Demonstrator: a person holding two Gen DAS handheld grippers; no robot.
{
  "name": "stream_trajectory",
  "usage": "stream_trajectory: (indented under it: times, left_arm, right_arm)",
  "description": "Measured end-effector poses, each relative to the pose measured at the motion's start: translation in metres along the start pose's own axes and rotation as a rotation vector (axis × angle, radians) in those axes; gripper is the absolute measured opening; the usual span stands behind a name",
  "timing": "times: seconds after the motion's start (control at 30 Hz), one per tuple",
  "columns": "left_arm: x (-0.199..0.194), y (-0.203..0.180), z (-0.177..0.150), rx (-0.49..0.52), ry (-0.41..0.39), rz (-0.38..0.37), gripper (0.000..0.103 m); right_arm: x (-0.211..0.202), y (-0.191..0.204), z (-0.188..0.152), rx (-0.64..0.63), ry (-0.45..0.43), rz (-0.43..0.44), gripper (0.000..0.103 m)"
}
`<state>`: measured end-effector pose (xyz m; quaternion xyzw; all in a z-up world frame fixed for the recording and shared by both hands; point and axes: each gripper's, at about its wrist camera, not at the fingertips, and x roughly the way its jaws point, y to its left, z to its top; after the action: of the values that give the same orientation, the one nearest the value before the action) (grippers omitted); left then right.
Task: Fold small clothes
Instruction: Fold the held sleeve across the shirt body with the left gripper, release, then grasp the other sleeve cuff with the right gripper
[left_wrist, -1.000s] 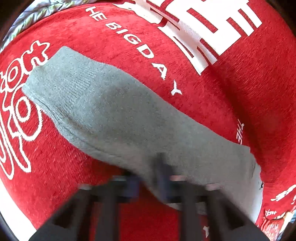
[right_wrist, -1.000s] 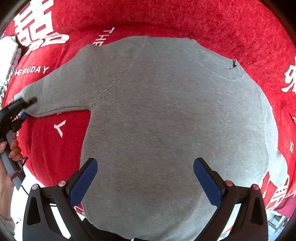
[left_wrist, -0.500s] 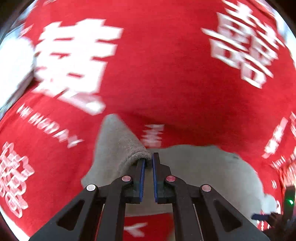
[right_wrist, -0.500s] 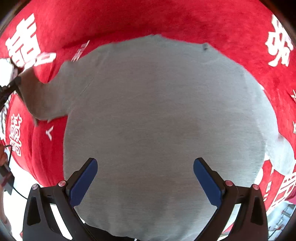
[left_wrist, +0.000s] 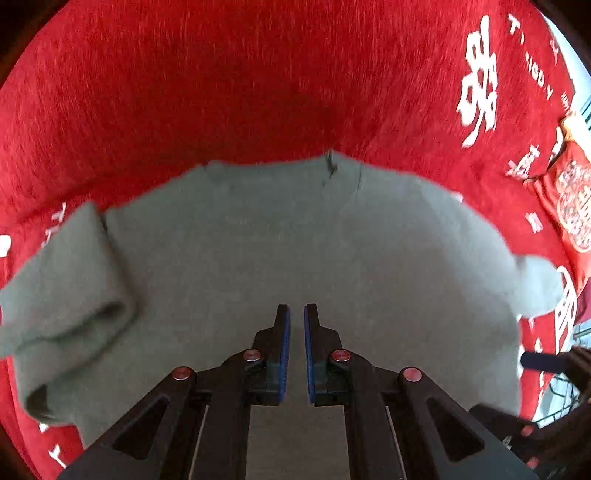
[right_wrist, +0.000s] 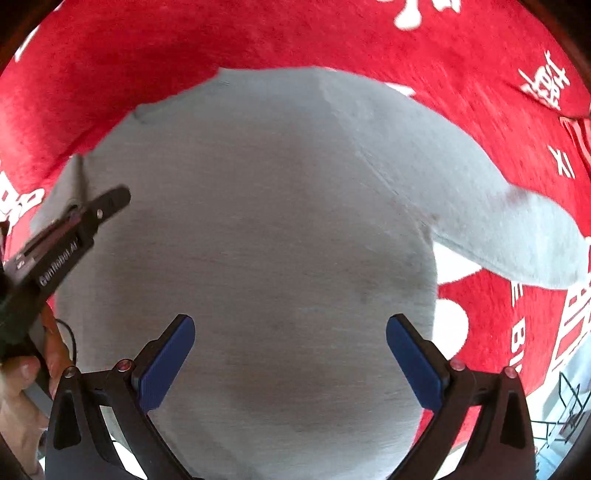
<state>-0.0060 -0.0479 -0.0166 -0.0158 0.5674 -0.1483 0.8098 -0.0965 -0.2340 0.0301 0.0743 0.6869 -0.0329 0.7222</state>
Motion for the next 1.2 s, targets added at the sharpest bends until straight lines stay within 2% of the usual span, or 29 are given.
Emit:
stream_trajectory:
  times: [0.07, 0.13, 0.23, 0.37, 0.4, 0.43, 0.47, 0.5, 0.57, 0.7, 0.83, 0.87, 0.9, 0.93, 0.97, 1.0, 1.1, 1.2]
  left_arm:
    - [-0.009, 0.007, -0.005, -0.017, 0.006, 0.029, 0.010]
    - [-0.024, 0.024, -0.009, -0.045, 0.003, 0.090, 0.010]
    - [-0.059, 0.064, -0.026, -0.126, -0.023, 0.157, 0.011]
    - [-0.103, 0.126, -0.051, -0.257, -0.038, 0.266, 0.011]
    - [-0.111, 0.141, -0.059, -0.293, -0.038, 0.286, 0.015]
    - [-0.120, 0.161, -0.068, -0.341, -0.034, 0.303, 0.030]
    - [-0.124, 0.171, -0.073, -0.369, -0.028, 0.316, 0.090]
    - [-0.132, 0.186, -0.081, -0.417, -0.030, 0.361, 0.101]
    - [-0.143, 0.208, -0.101, -0.463, -0.039, 0.405, 0.101]
    - [-0.157, 0.244, -0.127, -0.532, -0.016, 0.431, 0.101]
    - [-0.148, 0.252, -0.138, -0.541, -0.003, 0.432, 0.101]
    - [-0.147, 0.253, -0.140, -0.540, 0.000, 0.427, 0.101]
    - [-0.145, 0.254, -0.142, -0.535, 0.005, 0.422, 0.101]
    - [-0.142, 0.253, -0.143, -0.528, 0.010, 0.418, 0.101]
    - [-0.136, 0.249, -0.140, -0.521, 0.015, 0.416, 0.101]
    - [-0.132, 0.250, -0.140, -0.519, 0.017, 0.414, 0.101]
    - [-0.127, 0.244, -0.132, -0.500, 0.008, 0.407, 0.101]
    - [-0.124, 0.230, -0.122, -0.465, 0.001, 0.373, 0.101]
  right_arm:
    - [0.001, 0.004, 0.004, -0.013, -0.005, 0.014, 0.103]
    - [0.000, 0.018, 0.011, -0.044, -0.019, 0.032, 0.103]
    - [-0.008, 0.062, 0.031, -0.155, -0.068, 0.080, 0.103]
    - [-0.016, 0.149, 0.056, -0.370, -0.141, 0.157, 0.103]
    - [-0.016, 0.176, 0.060, -0.436, -0.156, 0.180, 0.103]
    - [-0.016, 0.200, 0.061, -0.496, -0.168, 0.195, 0.103]
    - [-0.015, 0.218, 0.058, -0.543, -0.175, 0.204, 0.103]
    - [-0.014, 0.237, 0.054, -0.594, -0.181, 0.212, 0.103]
    - [-0.006, 0.293, 0.045, -0.708, -0.194, 0.233, 0.103]
    - [0.012, 0.347, 0.031, -0.812, -0.198, 0.245, 0.103]
    - [0.030, 0.381, 0.022, -0.882, -0.235, 0.156, 0.101]
    - [0.035, 0.386, 0.023, -0.879, -0.245, 0.120, 0.097]
    - [0.039, 0.386, 0.028, -0.862, -0.237, 0.109, 0.073]
    - [0.041, 0.381, 0.034, -0.823, -0.209, 0.145, 0.008]
    - [0.040, 0.371, 0.045, -0.730, -0.180, 0.204, 0.008]
    - [0.030, 0.355, 0.054, -0.626, -0.201, 0.265, 0.008]
    - [-0.005, 0.310, 0.069, -0.445, -0.275, 0.380, 0.008]
    - [-0.040, 0.249, 0.078, -0.246, -0.329, 0.472, 0.008]
